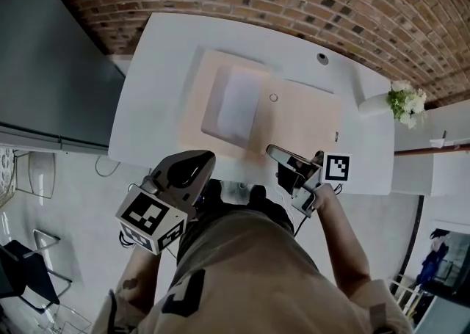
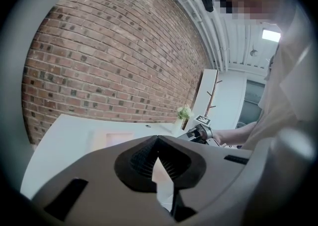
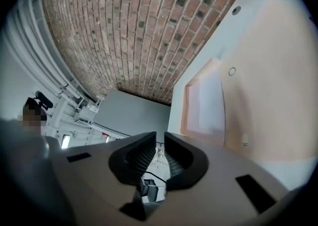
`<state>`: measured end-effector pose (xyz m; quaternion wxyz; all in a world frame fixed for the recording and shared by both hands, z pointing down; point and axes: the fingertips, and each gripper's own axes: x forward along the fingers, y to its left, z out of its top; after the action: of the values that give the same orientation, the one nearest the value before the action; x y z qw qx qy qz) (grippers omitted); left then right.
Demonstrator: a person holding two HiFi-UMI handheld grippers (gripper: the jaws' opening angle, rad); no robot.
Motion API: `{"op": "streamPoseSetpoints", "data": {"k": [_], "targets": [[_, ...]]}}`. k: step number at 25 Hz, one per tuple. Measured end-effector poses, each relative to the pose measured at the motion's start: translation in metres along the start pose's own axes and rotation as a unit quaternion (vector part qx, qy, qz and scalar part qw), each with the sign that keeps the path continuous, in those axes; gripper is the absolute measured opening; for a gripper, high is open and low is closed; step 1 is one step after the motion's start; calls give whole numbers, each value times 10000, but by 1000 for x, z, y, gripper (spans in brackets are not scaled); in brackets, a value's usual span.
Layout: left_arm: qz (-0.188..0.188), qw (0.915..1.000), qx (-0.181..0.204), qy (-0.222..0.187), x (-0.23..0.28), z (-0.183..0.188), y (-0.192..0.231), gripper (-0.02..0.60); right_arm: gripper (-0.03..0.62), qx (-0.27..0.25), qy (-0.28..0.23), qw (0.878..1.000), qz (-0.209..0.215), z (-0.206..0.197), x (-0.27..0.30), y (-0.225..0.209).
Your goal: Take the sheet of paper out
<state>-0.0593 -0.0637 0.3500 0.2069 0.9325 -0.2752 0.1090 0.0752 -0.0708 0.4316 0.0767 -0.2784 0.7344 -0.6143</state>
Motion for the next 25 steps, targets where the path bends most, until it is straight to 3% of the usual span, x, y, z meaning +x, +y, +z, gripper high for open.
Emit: {"op": "streamPoseSetpoints", "data": {"k": [1, 3, 7, 15, 25], "targets": [[-1, 10000, -15, 1, 0, 0, 0, 14, 72, 101, 17, 9999, -16, 3, 1, -7], [15, 10000, -33, 26, 2, -2, 1, 14, 221, 351, 103, 9993, 1, 7, 7, -19], [170, 9998, -32, 83, 7, -4, 1, 14, 312, 755, 140, 9970, -126, 15, 14, -46], [588, 9982, -110, -22, 21, 10, 3, 14, 341, 923, 830, 9913, -433, 9, 22, -90], [762, 9967, -253, 137, 32, 6, 9, 14, 347, 1557, 999, 9805, -658, 10, 46, -127]]}}
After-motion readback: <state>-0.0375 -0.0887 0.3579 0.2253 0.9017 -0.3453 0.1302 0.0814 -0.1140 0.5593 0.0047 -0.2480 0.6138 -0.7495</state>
